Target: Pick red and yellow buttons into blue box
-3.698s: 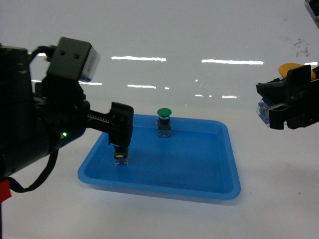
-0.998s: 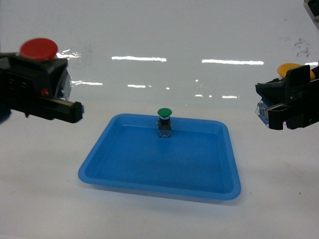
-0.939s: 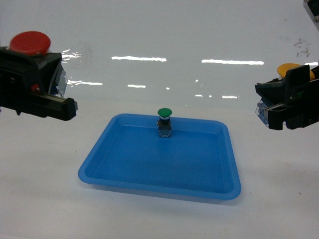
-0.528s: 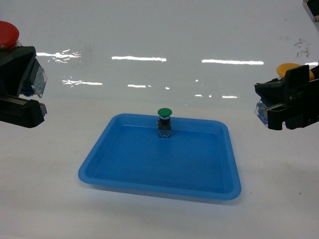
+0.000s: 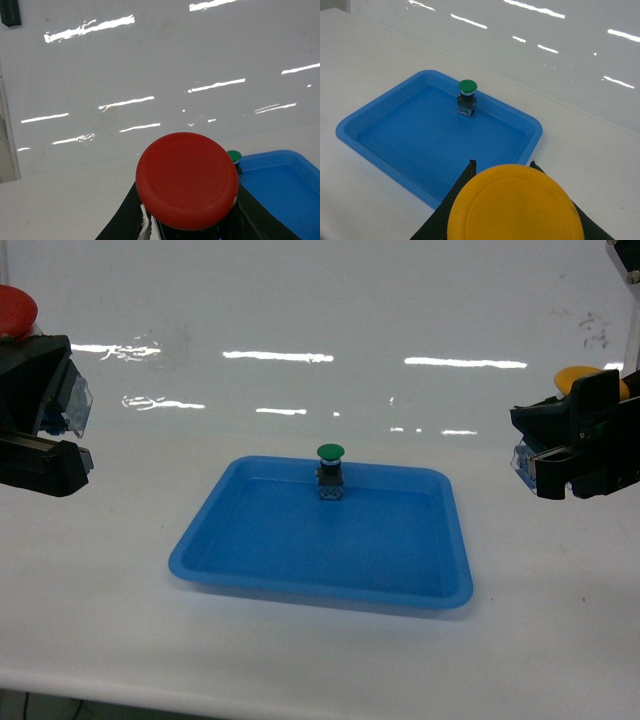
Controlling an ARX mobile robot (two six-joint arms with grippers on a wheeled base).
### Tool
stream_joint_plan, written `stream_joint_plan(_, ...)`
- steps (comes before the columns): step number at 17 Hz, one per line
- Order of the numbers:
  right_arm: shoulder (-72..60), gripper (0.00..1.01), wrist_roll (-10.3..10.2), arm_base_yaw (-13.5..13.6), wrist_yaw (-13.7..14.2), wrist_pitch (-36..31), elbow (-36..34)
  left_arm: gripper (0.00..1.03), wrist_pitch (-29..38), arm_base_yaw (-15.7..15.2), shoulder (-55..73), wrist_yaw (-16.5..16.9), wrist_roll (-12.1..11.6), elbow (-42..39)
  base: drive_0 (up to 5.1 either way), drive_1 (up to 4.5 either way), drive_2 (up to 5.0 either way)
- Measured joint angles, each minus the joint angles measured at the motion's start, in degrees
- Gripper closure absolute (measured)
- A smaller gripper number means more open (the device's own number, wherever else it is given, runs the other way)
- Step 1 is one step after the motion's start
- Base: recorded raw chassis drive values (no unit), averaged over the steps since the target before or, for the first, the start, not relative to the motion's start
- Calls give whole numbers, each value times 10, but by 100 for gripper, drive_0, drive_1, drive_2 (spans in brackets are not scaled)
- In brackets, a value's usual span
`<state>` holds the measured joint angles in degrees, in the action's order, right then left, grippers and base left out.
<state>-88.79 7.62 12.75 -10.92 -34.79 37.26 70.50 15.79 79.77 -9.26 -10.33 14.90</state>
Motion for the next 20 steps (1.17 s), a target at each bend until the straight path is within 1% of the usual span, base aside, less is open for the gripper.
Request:
stream_joint_plan(7,0,74,0,3,0,-2,0,78,3,-1,0,-2,0,0,9,-377,396)
stream_joint_plan(20,0,74,0,3,0,0,0,78,1,0,-1,-2,0,0,449,-411,-16)
